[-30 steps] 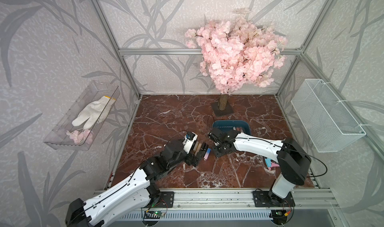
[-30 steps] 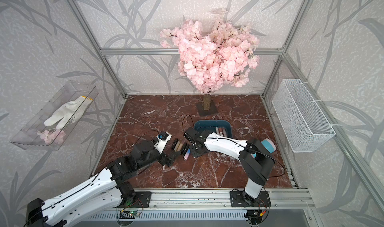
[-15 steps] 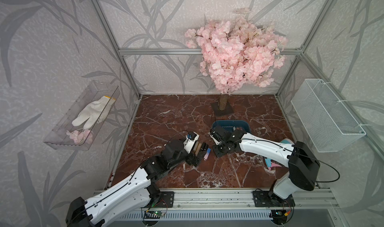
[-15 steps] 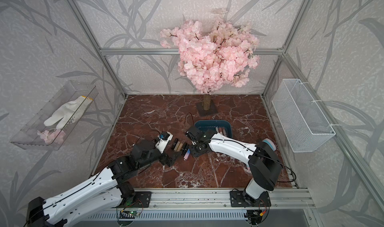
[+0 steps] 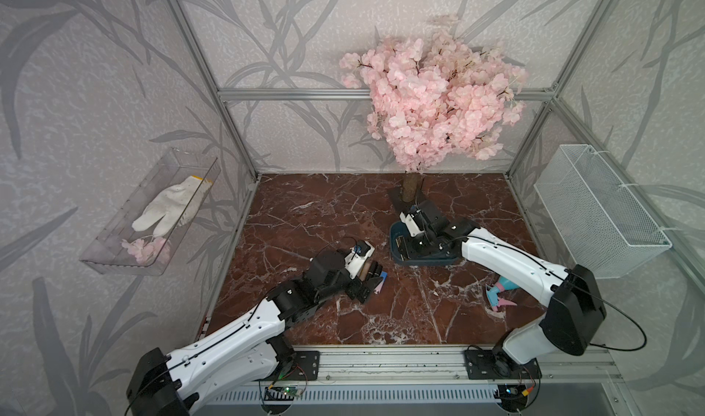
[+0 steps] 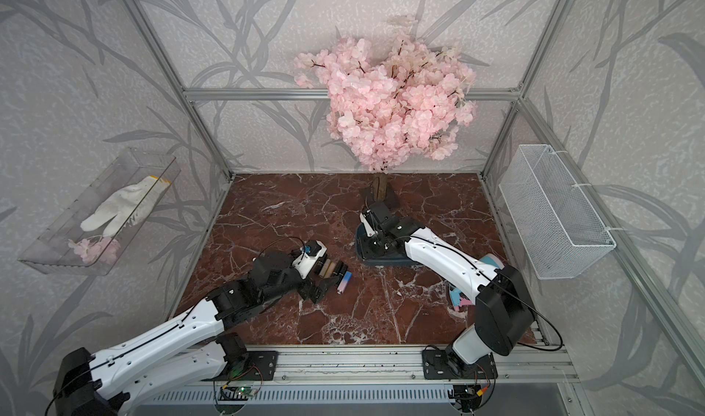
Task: Put the lipstick into the storage box
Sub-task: Place the lipstick in the storage box.
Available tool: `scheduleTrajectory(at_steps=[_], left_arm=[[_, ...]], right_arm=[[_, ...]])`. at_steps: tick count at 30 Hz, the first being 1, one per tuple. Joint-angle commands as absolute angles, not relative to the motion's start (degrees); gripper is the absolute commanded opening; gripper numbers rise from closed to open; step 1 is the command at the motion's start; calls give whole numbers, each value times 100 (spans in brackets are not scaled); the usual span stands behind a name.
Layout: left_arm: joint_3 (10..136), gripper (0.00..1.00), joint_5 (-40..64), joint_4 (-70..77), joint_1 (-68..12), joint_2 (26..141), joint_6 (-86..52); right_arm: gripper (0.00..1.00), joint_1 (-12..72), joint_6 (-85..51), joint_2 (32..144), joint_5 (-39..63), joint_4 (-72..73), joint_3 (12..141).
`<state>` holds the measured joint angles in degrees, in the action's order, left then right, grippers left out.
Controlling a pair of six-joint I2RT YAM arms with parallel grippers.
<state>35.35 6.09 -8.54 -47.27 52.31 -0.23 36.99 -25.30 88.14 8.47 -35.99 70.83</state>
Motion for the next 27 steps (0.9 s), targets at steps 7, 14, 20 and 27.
scheduleTrajectory(at_steps=[7,14,20,27], left_arm=[[4271,100,1028,-809,-4747,6130,849],[4675,100,1271,-813,-4751,6698,1156],[4867,100,1470,-834,-4746,6983,1301],[4913,100,1525,-887,-4746,7086,1310]], right_arm=[[20,2873,-2341,9343,892,-4042,7810],[20,2724,-1943,9927,391,-4598,8191],[20,2707,-1905,10210,148,-4579,8104],[20,2686,-1903,10578,-61,-4505,8068]])
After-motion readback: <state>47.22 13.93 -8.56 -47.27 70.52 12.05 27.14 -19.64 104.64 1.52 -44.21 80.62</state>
